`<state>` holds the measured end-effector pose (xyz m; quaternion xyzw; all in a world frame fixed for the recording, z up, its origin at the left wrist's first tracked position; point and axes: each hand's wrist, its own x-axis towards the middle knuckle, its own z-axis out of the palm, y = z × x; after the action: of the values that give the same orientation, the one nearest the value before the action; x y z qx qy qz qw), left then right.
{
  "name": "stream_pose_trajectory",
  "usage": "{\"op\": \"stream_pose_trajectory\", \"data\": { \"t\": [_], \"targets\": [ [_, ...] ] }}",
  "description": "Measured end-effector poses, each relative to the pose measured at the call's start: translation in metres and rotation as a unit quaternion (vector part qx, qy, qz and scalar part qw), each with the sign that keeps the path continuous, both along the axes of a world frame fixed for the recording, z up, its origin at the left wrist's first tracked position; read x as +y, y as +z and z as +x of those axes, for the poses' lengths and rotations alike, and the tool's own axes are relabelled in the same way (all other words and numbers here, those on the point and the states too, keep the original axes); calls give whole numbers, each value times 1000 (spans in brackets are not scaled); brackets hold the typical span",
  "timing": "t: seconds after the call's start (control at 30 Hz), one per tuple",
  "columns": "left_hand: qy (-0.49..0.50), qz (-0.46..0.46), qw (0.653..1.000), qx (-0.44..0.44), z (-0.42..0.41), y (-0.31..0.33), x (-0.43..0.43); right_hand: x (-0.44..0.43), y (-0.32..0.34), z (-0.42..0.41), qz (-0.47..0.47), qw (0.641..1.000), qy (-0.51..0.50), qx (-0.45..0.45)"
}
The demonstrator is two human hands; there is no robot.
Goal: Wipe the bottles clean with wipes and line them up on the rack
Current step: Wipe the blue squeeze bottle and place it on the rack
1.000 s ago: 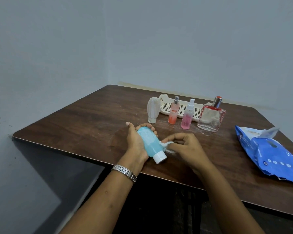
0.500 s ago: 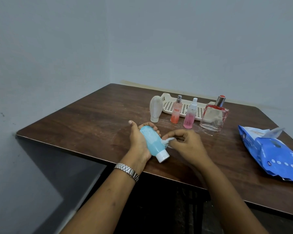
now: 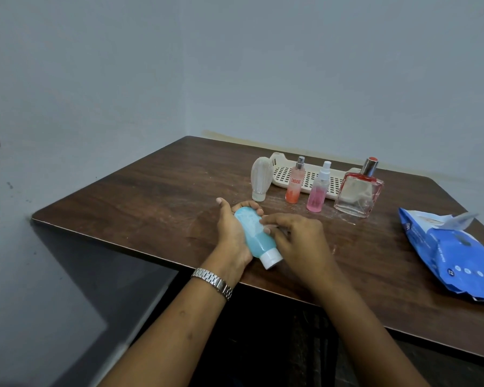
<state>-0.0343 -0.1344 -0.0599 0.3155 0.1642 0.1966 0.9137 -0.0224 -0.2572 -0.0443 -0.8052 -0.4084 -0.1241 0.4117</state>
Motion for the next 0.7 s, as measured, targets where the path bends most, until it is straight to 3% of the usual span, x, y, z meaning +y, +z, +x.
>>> {"op": "stream_pose_trajectory", "data": {
  "t": [0.13,0.33,0.5,0.7],
  "targets": [
    [-6,-18,1000,-3,-1,2,-3,-12,7,7,-49,998,3,33],
    [-2,-19,1000,-5,-1,1,-1,1,5,3,-25,1000,-18,3],
    [-8,-16,1000,0,-1,2,-3,-14,12,10,-67,997,6,43],
    [-2,-9,1000,2,-2,2,-1,2,9,-2,-52,998,-13,-40]
  ]
}}
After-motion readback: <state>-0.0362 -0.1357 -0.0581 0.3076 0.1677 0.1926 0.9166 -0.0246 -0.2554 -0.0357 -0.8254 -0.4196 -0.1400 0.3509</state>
